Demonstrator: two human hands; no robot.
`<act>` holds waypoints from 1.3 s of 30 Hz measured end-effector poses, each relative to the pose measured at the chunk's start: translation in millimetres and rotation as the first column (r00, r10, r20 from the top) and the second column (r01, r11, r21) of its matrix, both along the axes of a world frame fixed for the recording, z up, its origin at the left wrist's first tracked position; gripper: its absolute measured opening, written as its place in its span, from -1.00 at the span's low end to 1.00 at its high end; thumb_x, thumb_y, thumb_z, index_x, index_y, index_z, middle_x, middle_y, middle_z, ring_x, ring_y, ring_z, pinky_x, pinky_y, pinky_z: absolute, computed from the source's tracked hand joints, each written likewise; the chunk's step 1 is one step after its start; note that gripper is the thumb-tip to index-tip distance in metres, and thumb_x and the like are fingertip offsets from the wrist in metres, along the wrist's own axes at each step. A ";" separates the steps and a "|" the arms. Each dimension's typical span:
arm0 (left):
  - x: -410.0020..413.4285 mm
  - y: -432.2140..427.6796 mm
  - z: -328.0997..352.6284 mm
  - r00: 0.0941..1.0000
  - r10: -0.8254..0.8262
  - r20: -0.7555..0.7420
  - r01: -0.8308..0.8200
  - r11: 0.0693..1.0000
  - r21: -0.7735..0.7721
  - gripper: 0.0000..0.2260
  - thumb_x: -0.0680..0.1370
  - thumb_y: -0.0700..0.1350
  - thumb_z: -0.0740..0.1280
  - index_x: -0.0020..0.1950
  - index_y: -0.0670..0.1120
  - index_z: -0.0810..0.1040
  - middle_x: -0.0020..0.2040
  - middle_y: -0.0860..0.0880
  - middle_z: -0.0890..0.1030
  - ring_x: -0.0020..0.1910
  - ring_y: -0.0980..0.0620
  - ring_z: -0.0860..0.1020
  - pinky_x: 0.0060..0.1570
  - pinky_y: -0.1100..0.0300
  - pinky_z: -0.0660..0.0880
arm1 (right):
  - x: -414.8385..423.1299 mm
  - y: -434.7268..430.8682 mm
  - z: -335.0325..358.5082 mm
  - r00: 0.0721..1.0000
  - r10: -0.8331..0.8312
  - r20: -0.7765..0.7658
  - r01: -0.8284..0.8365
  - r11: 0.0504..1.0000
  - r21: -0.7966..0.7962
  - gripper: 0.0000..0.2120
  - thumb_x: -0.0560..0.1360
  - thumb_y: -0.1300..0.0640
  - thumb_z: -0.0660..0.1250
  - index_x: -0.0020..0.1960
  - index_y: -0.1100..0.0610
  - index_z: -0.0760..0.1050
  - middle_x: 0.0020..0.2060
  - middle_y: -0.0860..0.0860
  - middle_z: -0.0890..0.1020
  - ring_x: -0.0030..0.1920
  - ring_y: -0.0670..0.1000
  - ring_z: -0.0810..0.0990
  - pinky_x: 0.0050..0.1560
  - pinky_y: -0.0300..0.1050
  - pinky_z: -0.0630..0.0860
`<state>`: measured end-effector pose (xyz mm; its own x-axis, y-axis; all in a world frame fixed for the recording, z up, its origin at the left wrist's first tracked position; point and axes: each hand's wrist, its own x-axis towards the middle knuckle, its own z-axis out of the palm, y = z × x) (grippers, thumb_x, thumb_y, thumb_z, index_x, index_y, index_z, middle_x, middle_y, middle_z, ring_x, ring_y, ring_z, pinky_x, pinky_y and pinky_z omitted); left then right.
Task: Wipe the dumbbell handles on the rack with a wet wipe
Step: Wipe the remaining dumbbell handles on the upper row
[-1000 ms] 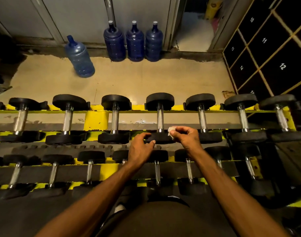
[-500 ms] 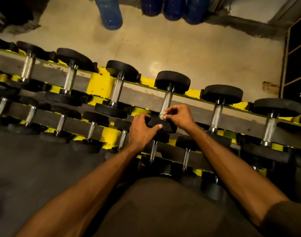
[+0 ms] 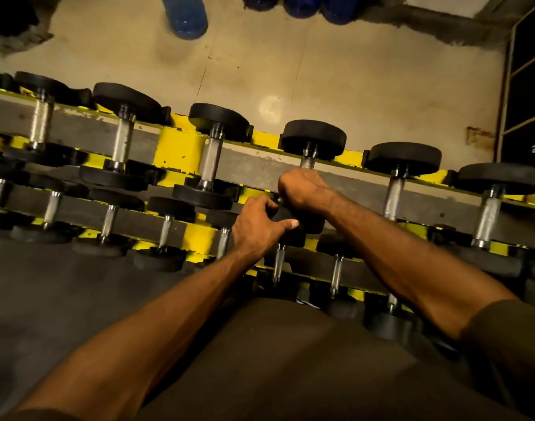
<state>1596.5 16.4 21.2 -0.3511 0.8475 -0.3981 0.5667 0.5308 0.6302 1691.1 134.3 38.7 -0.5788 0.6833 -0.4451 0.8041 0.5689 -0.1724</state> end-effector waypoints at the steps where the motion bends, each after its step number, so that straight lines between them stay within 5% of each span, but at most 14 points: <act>1: -0.6 0.3 0.1 1.000 -0.009 0.003 0.009 1.000 0.001 -0.56 0.29 0.24 0.60 -0.05 0.07 0.48 -0.02 0.11 0.50 -0.09 0.08 0.54 -0.05 -0.03 0.58 | 1.3 -0.6 3.2 1.000 0.014 0.024 -0.014 1.000 0.002 -0.91 0.53 0.10 0.39 -0.04 0.12 0.60 -0.27 0.03 0.49 -0.28 0.02 0.45 -0.28 -0.15 0.33; 4: -3.8 2.7 -1.3 0.999 -0.036 0.005 0.036 0.999 0.000 -0.55 0.28 0.26 0.59 -0.05 0.09 0.49 -0.03 0.13 0.49 -0.08 0.08 0.54 -0.03 -0.05 0.59 | 20.5 -8.6 -3.3 0.980 -0.199 -0.016 0.198 0.980 -0.035 -0.93 0.49 0.11 0.42 -0.08 0.10 0.57 -0.29 0.00 0.52 -0.26 0.00 0.50 -0.26 -0.12 0.46; 8: -9.6 5.8 -0.2 0.997 -0.073 0.007 0.074 0.997 -0.015 -0.56 0.30 0.25 0.59 0.00 0.05 0.54 -0.01 0.08 0.57 -0.06 0.06 0.57 -0.02 -0.04 0.59 | 40.1 -20.6 -28.8 0.703 -0.701 -0.114 0.679 0.711 -0.182 -0.93 0.43 0.07 0.46 -0.17 0.04 0.59 -0.28 -0.01 0.62 -0.21 -0.02 0.60 -0.20 -0.05 0.59; 14: -14.4 2.3 -3.4 0.985 -0.167 -0.047 0.169 0.985 0.046 -0.57 0.38 0.28 0.52 0.05 0.03 0.57 0.02 0.04 0.58 -0.05 0.07 0.56 -0.06 0.05 0.60 | 45.0 -14.2 -50.0 0.456 -0.887 -0.066 0.827 0.450 -0.338 -0.94 0.46 0.17 0.44 -0.18 0.13 0.62 -0.20 0.06 0.66 -0.14 0.03 0.64 -0.05 0.07 0.65; 17: -18.0 -0.4 -7.7 0.976 -0.206 -0.067 0.210 0.975 0.074 -0.59 0.40 0.28 0.51 0.06 0.04 0.58 0.04 0.06 0.57 -0.04 0.09 0.56 -0.07 0.10 0.59 | 43.5 -10.8 -53.4 0.516 -0.856 -0.029 0.761 0.474 -0.443 -0.92 0.51 0.19 0.41 -0.02 0.14 0.66 -0.10 0.05 0.67 -0.17 -0.05 0.61 -0.25 -0.16 0.58; 22: -31.5 -0.5 -15.9 0.941 -0.333 -0.063 0.339 0.928 0.157 -0.66 0.47 0.19 0.49 0.11 0.03 0.58 0.03 0.10 0.48 -0.04 0.13 0.49 -0.10 0.23 0.48 | 62.0 -1.8 -45.0 0.573 -0.820 -0.009 0.687 0.486 -0.541 -0.84 0.53 0.29 0.34 0.05 0.19 0.66 -0.03 0.07 0.64 -0.04 -0.01 0.57 -0.10 -0.15 0.56; 25: -41.1 -4.1 -17.1 0.884 -0.458 -0.093 0.467 0.851 0.240 -0.67 0.53 0.04 0.47 0.26 0.00 0.60 0.17 0.04 0.52 0.07 0.11 0.51 0.02 0.15 0.56 | 65.0 1.0 -45.6 0.591 -0.806 0.010 0.690 0.499 -0.524 -0.85 0.53 0.28 0.33 0.03 0.19 0.66 -0.08 0.06 0.63 -0.18 -0.06 0.50 -0.31 -0.23 0.40; 29: -47.8 -4.7 -20.8 0.798 -0.569 -0.196 0.602 0.751 0.272 -0.64 0.55 -0.03 0.45 0.35 -0.01 0.58 0.28 -0.04 0.53 0.14 -0.03 0.59 0.06 0.03 0.62 | 48.2 1.1 -49.3 0.608 -0.793 0.029 0.655 0.482 -0.582 -0.84 0.54 0.27 0.33 0.07 0.15 0.64 -0.07 0.07 0.64 -0.16 -0.06 0.57 -0.29 -0.23 0.48; 34: -54.5 -0.1 -26.4 0.689 -0.644 -0.333 0.725 0.629 0.283 -0.62 0.52 -0.06 0.48 0.33 -0.07 0.58 0.18 -0.11 0.58 0.02 -0.09 0.62 -0.08 -0.02 0.65 | 55.0 3.4 -43.8 0.660 -0.749 0.055 0.639 0.523 -0.564 -0.86 0.56 0.21 0.32 0.01 0.20 0.65 -0.15 0.07 0.62 -0.23 -0.06 0.52 -0.36 -0.23 0.41; 39: -57.3 1.9 -32.6 0.654 -0.640 -0.404 0.757 0.554 0.347 -0.69 0.55 -0.06 0.38 0.27 -0.11 0.62 0.06 -0.13 0.61 -0.07 -0.09 0.61 -0.17 0.01 0.62 | 72.8 -11.0 -37.0 0.661 -0.737 -0.139 0.588 0.624 -0.514 -0.95 0.48 0.22 0.44 -0.09 0.18 0.66 -0.16 0.05 0.68 -0.09 -0.04 0.64 -0.17 -0.21 0.57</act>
<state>1539.2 18.3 -11.5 0.4112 0.9062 0.0987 0.7732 -0.4041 0.4888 1763.9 123.3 1.6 -0.1880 0.7386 -0.6474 0.7859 -0.2822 -0.5502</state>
